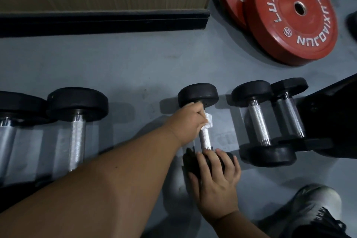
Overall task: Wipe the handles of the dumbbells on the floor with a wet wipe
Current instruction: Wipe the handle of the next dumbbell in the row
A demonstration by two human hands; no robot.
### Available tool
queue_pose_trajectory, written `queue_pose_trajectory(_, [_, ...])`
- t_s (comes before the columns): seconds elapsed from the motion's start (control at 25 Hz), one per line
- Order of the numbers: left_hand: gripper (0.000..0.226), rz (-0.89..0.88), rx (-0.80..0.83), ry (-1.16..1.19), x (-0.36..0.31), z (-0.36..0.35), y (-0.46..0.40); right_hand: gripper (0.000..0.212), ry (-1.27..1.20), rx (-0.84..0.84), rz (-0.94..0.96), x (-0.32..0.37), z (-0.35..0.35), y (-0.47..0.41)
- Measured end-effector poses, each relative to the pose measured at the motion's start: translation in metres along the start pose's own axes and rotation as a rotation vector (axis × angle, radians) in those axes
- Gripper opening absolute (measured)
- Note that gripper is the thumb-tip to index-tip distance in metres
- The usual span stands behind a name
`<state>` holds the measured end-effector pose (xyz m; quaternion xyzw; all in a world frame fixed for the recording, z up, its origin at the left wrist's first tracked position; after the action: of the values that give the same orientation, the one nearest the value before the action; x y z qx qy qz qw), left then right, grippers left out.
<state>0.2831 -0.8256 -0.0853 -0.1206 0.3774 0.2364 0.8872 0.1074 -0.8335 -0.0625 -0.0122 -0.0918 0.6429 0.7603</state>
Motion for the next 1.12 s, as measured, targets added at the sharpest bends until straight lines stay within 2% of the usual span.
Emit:
queue_pose_trajectory(0.12, [0.012, 0.002, -0.004, -0.020, -0.002, 0.006, -0.006, 0.046, 0.005, -0.014, 0.004, 0.003, 0.001, -0.001])
queue_pose_trajectory(0.24, [0.005, -0.088, -0.050, -0.024, -0.004, 0.008, 0.009, 0.046, 0.007, -0.016, 0.015, 0.007, 0.001, -0.002])
queue_pose_trajectory(0.32, [0.007, -0.085, -0.019, 0.034, -0.001, 0.002, 0.019, 0.048, 0.006, -0.013, 0.018, 0.008, -0.001, -0.001])
queue_pose_trajectory(0.44, [0.005, -0.144, 0.052, 0.062, -0.017, -0.008, 0.032, 0.047, -0.005, -0.029, 0.013, 0.004, 0.000, 0.000])
queue_pose_trajectory(0.52, [0.010, -0.232, 0.181, -0.010, -0.035, -0.022, 0.038, 0.045, -0.011, -0.044, 0.006, 0.002, 0.001, 0.000])
queue_pose_trajectory(0.6, [0.011, -0.191, 0.258, 0.003, -0.034, -0.025, 0.037, 0.046, -0.006, -0.039, 0.004, 0.002, 0.000, -0.001])
queue_pose_trajectory(0.68, [0.003, -0.186, 0.213, 0.072, -0.032, -0.019, 0.035, 0.047, -0.005, -0.030, 0.006, 0.002, 0.001, -0.001])
queue_pose_trajectory(0.76, [0.006, -0.218, 0.140, 0.025, -0.030, -0.014, 0.029, 0.048, -0.005, -0.015, 0.007, 0.000, 0.001, 0.000])
queue_pose_trajectory(0.84, [0.008, -0.157, 0.079, 0.021, -0.019, -0.008, 0.018, 0.048, -0.001, 0.005, 0.005, 0.001, -0.001, 0.000])
queue_pose_trajectory(1.0, [0.011, 0.098, -0.022, 0.134, 0.009, 0.007, 0.000, 0.048, 0.005, 0.016, 0.008, 0.005, -0.002, -0.001])
queue_pose_trajectory(1.12, [0.008, 0.061, -0.031, 0.112, 0.005, 0.009, 0.002, 0.047, 0.008, 0.008, 0.007, 0.007, -0.001, 0.000])
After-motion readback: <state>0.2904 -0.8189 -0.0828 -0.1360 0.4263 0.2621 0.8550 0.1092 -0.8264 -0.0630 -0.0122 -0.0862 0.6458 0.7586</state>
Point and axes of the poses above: each hand's wrist, its own y-axis away from the middle knuckle, its own z-axis out of the back of the hand, x = y × z, the point moved 9 cm from there along -y, towards the middle knuckle, and after that the axes turned 9 degrees about x, right-handed, at the moved point
